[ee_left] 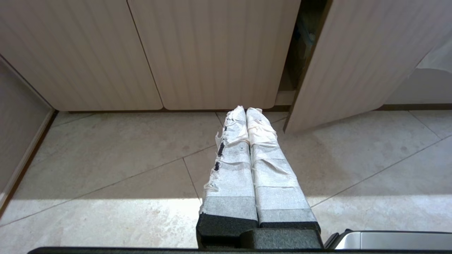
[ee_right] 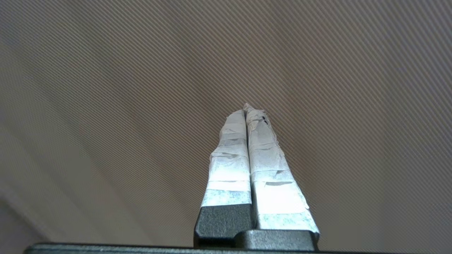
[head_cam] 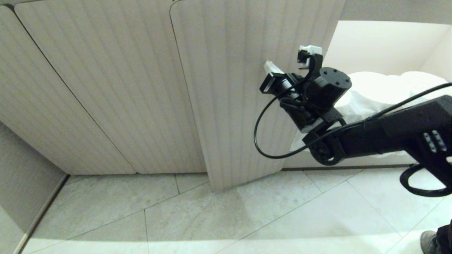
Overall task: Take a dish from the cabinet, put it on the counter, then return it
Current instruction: Close the cabinet door
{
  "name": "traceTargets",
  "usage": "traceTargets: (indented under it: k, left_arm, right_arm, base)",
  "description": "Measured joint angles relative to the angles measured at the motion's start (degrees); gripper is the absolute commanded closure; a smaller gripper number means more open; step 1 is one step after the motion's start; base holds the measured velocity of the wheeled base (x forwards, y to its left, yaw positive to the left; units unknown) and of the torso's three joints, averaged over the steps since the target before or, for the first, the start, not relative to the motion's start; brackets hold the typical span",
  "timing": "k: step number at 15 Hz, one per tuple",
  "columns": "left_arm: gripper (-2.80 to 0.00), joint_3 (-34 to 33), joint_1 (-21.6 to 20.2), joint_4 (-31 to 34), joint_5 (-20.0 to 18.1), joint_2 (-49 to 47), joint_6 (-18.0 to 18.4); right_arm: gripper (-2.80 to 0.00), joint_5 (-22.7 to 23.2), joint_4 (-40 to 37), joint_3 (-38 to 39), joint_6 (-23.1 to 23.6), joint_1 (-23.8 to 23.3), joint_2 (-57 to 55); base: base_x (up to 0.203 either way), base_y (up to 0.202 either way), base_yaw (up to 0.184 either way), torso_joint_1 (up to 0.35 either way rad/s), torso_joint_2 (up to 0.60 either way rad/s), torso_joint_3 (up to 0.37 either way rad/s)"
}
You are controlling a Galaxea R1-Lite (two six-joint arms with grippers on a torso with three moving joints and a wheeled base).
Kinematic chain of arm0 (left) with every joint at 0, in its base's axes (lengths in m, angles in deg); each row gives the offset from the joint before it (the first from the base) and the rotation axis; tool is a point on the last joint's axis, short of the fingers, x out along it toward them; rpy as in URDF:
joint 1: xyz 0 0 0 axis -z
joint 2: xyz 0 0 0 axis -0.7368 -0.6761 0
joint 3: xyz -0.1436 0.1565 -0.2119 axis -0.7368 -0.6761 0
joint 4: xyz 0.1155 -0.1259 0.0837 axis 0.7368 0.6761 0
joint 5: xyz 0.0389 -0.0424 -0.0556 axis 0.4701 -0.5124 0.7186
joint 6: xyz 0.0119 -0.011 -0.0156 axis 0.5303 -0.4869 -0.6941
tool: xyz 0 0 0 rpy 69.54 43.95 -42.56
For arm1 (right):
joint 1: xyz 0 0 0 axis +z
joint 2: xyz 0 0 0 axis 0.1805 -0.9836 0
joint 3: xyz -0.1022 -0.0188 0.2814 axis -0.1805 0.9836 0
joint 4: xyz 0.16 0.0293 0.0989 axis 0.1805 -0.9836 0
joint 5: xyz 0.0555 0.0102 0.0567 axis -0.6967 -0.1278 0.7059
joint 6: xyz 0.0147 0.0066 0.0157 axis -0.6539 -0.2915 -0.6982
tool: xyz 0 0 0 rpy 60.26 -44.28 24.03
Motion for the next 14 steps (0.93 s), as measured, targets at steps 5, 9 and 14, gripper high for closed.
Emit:
traceTargets:
  k: [5, 9, 14]
  left_arm:
    - [0.00, 0.0, 0.0, 0.0, 0.0, 0.0, 0.0]
    - [0.00, 0.0, 0.0, 0.0, 0.0, 0.0, 0.0]
    - [0.00, 0.0, 0.0, 0.0, 0.0, 0.0, 0.0]
  right_arm:
    - [0.00, 0.0, -1.1, -7.1, 0.0, -2.5, -3.7]
    - [0.00, 0.0, -1.4, -11.6, 0.1, -3.9, -6.7]
    - [0.00, -0.1, -2.6, -16.6, 0.1, -4.8, -10.0]
  base:
    - [0.000, 0.000, 0.000, 0.000, 0.00, 0.000]
    - [0.000, 0.000, 0.000, 0.000, 0.00, 0.000]
    - [0.000, 0.000, 0.000, 0.000, 0.00, 0.000]
